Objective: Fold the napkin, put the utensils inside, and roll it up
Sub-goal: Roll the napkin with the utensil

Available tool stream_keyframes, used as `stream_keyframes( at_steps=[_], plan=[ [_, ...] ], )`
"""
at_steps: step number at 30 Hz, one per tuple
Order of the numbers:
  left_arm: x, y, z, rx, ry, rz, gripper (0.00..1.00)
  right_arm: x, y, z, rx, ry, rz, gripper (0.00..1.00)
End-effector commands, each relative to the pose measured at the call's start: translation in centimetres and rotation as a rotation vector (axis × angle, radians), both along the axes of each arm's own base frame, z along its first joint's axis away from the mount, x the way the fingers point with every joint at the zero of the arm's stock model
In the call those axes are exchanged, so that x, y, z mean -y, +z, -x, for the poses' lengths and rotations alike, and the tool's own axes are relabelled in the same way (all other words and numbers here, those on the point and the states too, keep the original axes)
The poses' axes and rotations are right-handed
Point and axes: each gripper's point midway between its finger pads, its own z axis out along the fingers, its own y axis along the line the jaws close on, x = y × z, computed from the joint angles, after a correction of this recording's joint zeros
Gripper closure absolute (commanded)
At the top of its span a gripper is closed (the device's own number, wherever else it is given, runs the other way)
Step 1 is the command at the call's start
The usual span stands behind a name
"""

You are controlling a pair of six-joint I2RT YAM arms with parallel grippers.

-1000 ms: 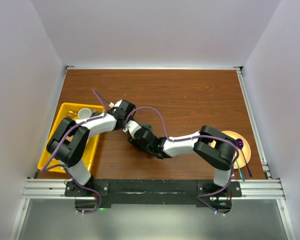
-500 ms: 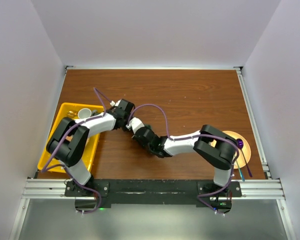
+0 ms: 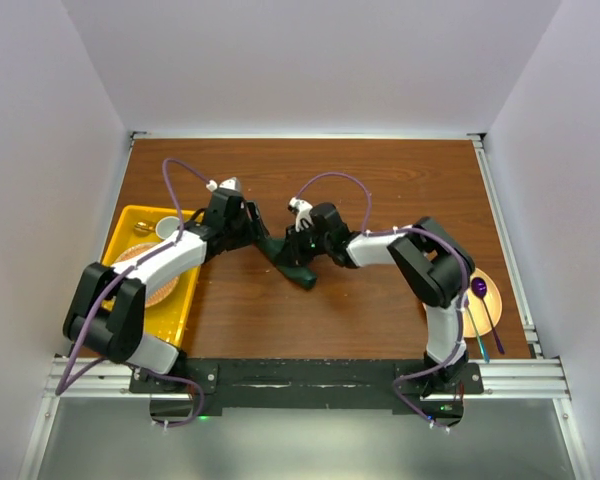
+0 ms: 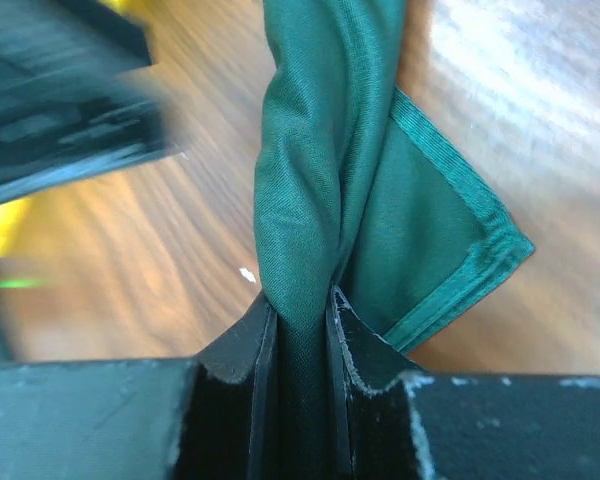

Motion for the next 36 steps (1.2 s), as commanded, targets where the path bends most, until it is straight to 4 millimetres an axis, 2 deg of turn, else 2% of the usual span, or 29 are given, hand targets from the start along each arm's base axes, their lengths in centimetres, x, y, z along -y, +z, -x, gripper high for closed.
stream_keyframes(
  at_steps=[1, 4, 6, 10, 11, 15, 19, 21, 25, 27, 29, 33, 36],
  plan=[
    [0.9, 3.8, -1.6, 0.16, -0.06, 0.043, 0.34, 0.3, -2.0, 3.0, -0.486, 0.036, -0.188, 1.0],
    [2.8, 3.4, -1.4, 0.183, -0.126, 0.13, 0.43, 0.8, -2.2, 2.6, -0.588, -0.008, -0.277, 1.0],
    [4.1, 3.0, -1.3, 0.189, -0.17, 0.188, 0.5, 1.4, -3.2, 2.5, -0.626, -0.032, -0.24, 1.0],
    [5.1, 1.1, -1.8, 0.185, -0.189, 0.219, 0.58, 2.5, -4.9, 2.2, -0.626, -0.043, -0.189, 1.0],
    [5.3, 1.3, -2.2, 0.199, -0.189, 0.227, 0.59, 2.7, -5.1, 2.1, -0.62, -0.046, -0.176, 1.0],
    [5.3, 0.5, -3.4, 0.207, -0.169, 0.227, 0.64, 3.7, -5.9, 2.3, -0.605, -0.043, -0.106, 1.0],
    [4.3, -2.2, -4.5, 0.141, -0.112, 0.155, 0.67, 4.4, -6.0, 2.0, -0.58, -0.044, -0.079, 1.0],
    [3.3, -4.2, -4.5, 0.098, -0.086, 0.105, 0.69, 4.7, -6.0, 2.0, -0.571, -0.042, -0.058, 1.0],
    [2.4, -6.6, -4.6, 0.052, -0.078, 0.079, 0.7, 5.5, -5.6, 1.4, -0.517, -0.042, 0.011, 0.93],
    [2.3, -7.5, -4.5, 0.037, -0.081, 0.067, 0.7, 5.7, -4.8, 1.2, -0.484, -0.025, 0.035, 0.85],
    [2.3, -7.8, -4.4, 0.033, -0.084, 0.065, 0.7, 6.2, -4.5, 1.1, -0.473, -0.027, 0.072, 0.78],
    [2.3, -8.2, -4.5, 0.023, -0.092, 0.058, 0.7, 7.1, -2.6, 0.9, -0.411, -0.017, 0.133, 0.65],
    [2.4, -8.1, -4.8, 0.023, -0.095, 0.055, 0.71, 7.5, -1.6, 1.1, -0.389, -0.003, 0.143, 0.59]
  ],
)
